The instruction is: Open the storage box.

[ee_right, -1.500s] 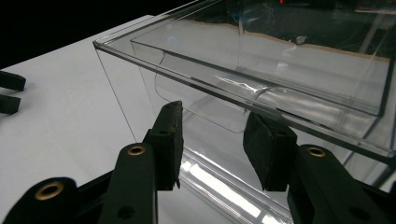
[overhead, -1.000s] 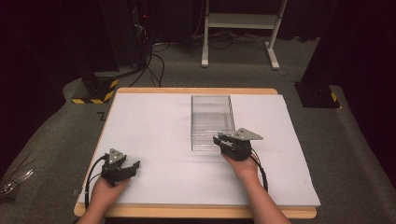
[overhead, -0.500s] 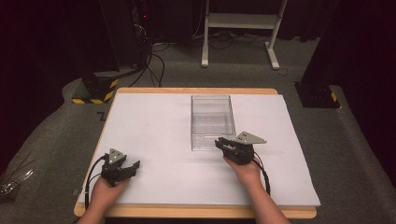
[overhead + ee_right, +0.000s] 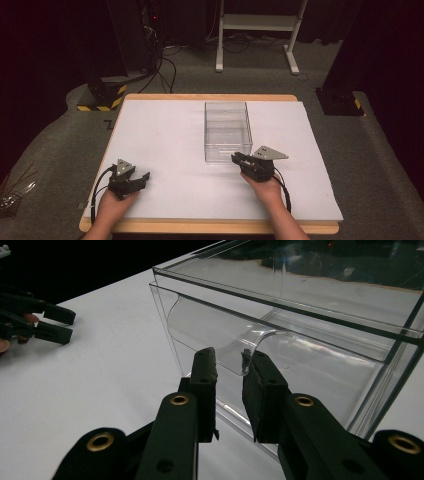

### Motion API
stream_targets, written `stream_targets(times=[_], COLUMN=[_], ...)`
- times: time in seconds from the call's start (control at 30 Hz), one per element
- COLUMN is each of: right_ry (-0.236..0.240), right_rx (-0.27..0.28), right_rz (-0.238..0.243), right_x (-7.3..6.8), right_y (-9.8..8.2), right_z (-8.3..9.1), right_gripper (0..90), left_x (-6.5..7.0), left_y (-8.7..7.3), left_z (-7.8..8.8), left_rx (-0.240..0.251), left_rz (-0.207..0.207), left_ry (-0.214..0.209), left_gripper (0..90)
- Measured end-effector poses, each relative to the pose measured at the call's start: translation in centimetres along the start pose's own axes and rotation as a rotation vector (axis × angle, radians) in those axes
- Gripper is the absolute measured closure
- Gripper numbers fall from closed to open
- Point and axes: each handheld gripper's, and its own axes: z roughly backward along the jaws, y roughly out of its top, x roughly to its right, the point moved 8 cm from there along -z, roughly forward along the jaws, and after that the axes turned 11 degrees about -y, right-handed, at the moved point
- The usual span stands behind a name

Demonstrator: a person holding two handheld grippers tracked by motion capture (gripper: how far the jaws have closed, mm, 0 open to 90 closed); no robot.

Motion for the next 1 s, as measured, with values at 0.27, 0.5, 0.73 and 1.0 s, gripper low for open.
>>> stream_targets(times=[0.27, 0.5, 0.73, 1.0], right_ry=[0.022, 0.033, 0.043, 0.059], right_rx=[0.000, -0.006, -0.004, -0.003], right_rz=[0.000, 0.012, 0.024, 0.029], right_x=[-0.4, -0.7, -1.1, -1.7], right_y=[-0.3, -0.6, -0.9, -1.3], right_z=[0.7, 1.3, 2.0, 2.9], right_gripper=[76.7, 77.5, 78.4, 79.0], left_x=[0.0, 0.0, 0.0, 0.0], left_y=[0.0, 0.0, 0.0, 0.0], left_z=[0.0, 0.0, 0.0, 0.0], left_rx=[0.000, 0.001, 0.000, -0.001], left_rz=[0.000, 0.001, 0.000, 0.001], left_ry=[0.000, 0.000, 0.000, 0.000], left_gripper=[35.6, 35.6, 35.5, 35.6])
